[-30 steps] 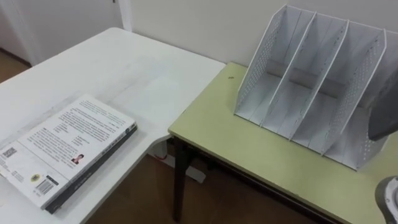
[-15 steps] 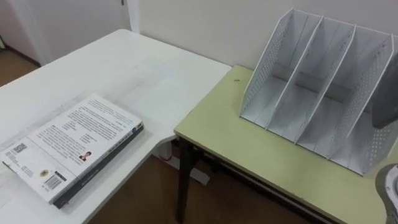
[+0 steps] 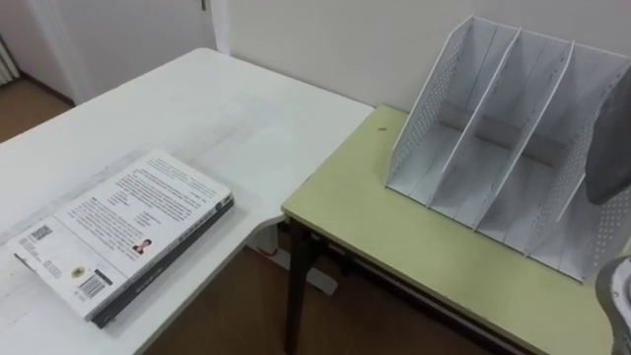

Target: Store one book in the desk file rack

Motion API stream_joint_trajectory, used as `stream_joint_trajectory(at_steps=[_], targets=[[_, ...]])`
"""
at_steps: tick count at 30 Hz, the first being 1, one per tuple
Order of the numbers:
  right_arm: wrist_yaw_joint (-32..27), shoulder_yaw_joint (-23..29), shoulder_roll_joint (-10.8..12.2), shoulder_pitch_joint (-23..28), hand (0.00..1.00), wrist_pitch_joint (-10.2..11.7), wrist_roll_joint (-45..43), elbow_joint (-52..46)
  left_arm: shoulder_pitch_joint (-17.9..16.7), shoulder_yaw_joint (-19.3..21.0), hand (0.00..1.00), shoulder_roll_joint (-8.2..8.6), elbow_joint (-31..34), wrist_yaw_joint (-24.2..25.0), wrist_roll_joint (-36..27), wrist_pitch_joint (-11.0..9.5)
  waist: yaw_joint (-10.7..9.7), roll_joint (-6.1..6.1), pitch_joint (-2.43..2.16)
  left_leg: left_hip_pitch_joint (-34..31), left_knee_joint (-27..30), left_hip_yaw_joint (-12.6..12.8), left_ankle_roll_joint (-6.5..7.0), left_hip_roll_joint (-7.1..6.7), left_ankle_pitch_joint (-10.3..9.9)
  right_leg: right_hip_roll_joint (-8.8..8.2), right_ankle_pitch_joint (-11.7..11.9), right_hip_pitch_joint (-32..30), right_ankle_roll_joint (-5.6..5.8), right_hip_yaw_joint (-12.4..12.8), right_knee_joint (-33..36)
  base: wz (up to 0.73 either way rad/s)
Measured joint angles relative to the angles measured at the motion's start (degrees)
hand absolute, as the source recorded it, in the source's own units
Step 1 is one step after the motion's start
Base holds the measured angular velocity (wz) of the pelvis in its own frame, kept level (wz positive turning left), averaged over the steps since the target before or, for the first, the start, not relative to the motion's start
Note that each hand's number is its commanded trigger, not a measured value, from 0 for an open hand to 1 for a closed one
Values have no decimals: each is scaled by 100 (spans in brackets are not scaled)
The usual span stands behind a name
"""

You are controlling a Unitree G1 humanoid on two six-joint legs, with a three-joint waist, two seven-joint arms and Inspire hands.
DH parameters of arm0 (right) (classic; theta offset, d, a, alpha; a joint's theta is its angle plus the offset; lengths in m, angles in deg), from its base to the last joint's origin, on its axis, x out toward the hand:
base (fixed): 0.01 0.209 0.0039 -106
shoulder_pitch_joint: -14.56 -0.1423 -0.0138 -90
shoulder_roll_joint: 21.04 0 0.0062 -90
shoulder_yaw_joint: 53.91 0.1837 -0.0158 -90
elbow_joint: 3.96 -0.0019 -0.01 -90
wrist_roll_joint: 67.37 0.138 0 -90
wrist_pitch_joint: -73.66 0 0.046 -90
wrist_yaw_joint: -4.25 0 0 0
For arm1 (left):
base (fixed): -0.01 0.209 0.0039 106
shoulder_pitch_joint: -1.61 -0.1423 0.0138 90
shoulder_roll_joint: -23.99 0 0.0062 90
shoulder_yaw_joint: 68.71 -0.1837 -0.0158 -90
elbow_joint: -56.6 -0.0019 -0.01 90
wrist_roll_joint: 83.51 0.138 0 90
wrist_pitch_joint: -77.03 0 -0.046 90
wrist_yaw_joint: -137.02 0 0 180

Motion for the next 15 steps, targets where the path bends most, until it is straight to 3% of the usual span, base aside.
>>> stream_joint_trajectory(at_steps=[8, 12, 15], targets=[[122, 2, 0, -1, 100, -8, 0, 1, 0, 52, 0, 12, -7, -4, 0, 32, 1, -8, 6, -3, -1, -3, 0, 0, 0, 2, 0, 10, 0, 0, -65, 0], [120, 1, -1, -126, 100, -72, -5, 179, 8, 50, 0, 9, -4, -2, -1, 34, -11, -39, 43, -9, -2, -10, 0, -2, 0, 0, 0, 11, 0, -9, -82, 0], [133, 12, -37, -299, 100, -89, 80, 481, 11, 52, 0, 0, -6, 2, 25, 52, -34, -40, 44, -32, -4, -71, 0, -13, 0, -13, 1, 22, 2, -66, -79, 7]])
